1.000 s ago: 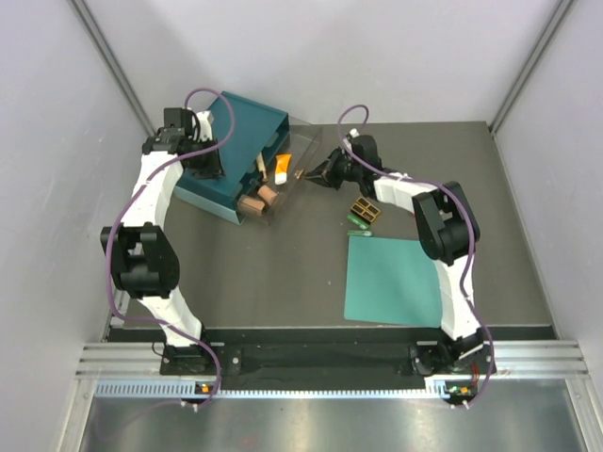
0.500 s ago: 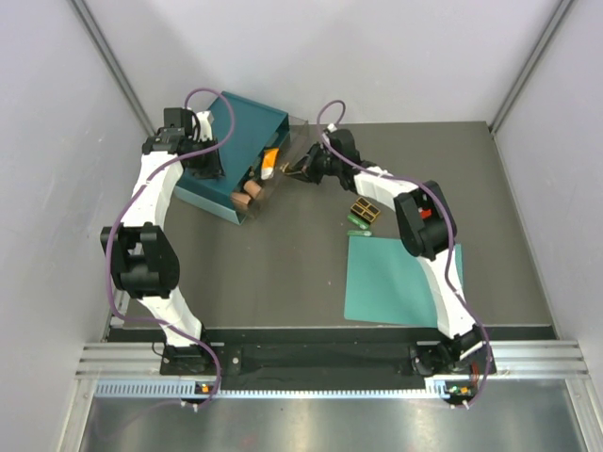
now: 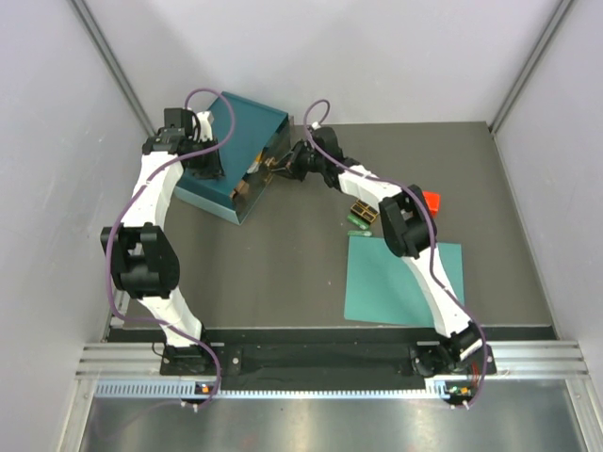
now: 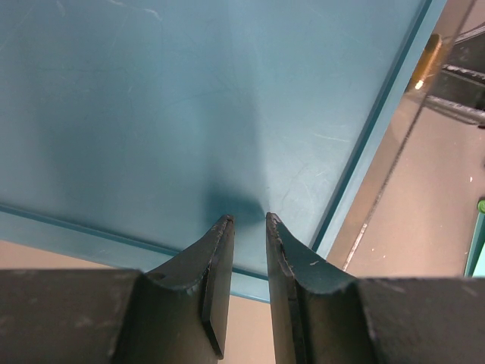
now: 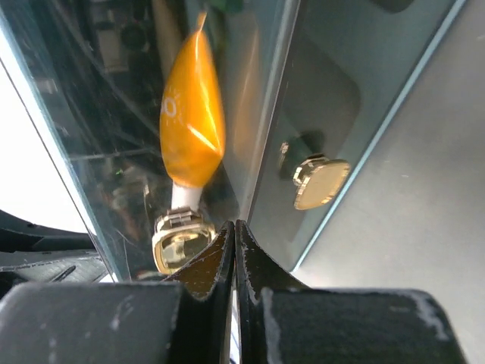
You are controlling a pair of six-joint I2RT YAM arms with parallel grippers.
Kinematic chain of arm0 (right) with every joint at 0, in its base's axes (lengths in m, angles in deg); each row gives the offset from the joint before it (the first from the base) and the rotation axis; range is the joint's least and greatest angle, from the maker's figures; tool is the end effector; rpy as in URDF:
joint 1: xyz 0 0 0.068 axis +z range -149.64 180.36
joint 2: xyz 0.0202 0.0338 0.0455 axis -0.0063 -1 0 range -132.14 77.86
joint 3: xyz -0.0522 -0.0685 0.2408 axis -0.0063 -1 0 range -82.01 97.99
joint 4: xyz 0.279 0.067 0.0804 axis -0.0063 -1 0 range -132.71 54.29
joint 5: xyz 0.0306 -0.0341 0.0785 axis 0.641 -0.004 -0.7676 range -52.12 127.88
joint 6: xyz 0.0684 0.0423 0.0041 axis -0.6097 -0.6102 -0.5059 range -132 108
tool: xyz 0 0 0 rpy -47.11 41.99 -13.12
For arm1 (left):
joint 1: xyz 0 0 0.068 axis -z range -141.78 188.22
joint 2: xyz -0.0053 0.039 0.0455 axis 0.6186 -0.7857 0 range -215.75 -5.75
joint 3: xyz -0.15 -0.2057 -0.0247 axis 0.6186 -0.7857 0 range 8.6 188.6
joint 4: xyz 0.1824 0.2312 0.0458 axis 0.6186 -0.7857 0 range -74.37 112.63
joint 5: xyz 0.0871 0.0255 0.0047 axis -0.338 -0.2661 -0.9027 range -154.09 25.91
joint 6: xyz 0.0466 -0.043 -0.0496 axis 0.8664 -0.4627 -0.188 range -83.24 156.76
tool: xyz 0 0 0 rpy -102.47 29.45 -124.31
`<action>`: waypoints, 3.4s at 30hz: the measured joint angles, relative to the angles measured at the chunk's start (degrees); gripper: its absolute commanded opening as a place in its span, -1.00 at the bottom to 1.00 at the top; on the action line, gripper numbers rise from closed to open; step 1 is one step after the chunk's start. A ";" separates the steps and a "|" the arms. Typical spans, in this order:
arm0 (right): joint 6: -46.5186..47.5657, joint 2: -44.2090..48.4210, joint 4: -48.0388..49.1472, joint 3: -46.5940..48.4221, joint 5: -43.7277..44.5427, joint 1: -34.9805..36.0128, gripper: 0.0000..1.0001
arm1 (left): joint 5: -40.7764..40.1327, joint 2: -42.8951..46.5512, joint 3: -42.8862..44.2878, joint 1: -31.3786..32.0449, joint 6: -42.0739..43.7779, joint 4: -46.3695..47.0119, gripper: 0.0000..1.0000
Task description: Organize the makeup
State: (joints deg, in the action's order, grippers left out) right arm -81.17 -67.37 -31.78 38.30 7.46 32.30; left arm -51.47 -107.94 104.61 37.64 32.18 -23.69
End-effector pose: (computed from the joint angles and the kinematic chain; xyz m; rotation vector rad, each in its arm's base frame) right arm 0.5160 0.3631 0.1409 0.3192 2.2632 1.5808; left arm 0.4470 -0.0107 0.2708 -0.0185 2.4808 -0.3033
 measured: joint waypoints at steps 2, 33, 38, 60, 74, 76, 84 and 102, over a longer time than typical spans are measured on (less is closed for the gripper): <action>-0.52 -0.66 -0.17 1.01 -0.07 0.55 -1.00 | -0.02 0.00 0.00 0.00 0.00 0.00 -0.40; -9.79 1.81 19.28 -20.98 -2.34 0.57 -0.05 | -0.22 0.02 0.00 0.11 0.02 -0.04 -0.40; -12.17 1.79 22.56 -20.76 -1.90 0.39 -0.04 | -0.28 0.02 0.00 0.15 0.04 -0.04 -0.40; -16.96 -8.26 19.21 -4.90 3.45 0.15 -0.08 | -0.24 0.02 0.00 0.15 0.22 -0.07 -0.39; -16.04 -9.14 15.67 -2.08 4.13 0.17 -0.89 | -0.24 -0.48 0.76 0.15 0.24 -0.74 -0.39; -15.80 -9.14 15.54 -2.05 4.00 0.20 -0.98 | -0.24 -0.59 0.96 0.15 0.24 -0.94 -0.39; -13.16 -8.37 14.40 -2.54 4.35 0.02 -1.00 | -0.26 -0.72 1.20 0.15 0.24 -1.20 -0.39; 2.34 0.02 -2.69 -6.43 1.73 -3.04 -1.00 | -0.24 -0.96 1.51 0.15 0.22 -1.49 -0.39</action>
State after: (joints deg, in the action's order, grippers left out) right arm -78.83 -67.35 -34.47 31.87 9.19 29.27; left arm -51.71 -108.90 106.11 37.79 32.40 -25.18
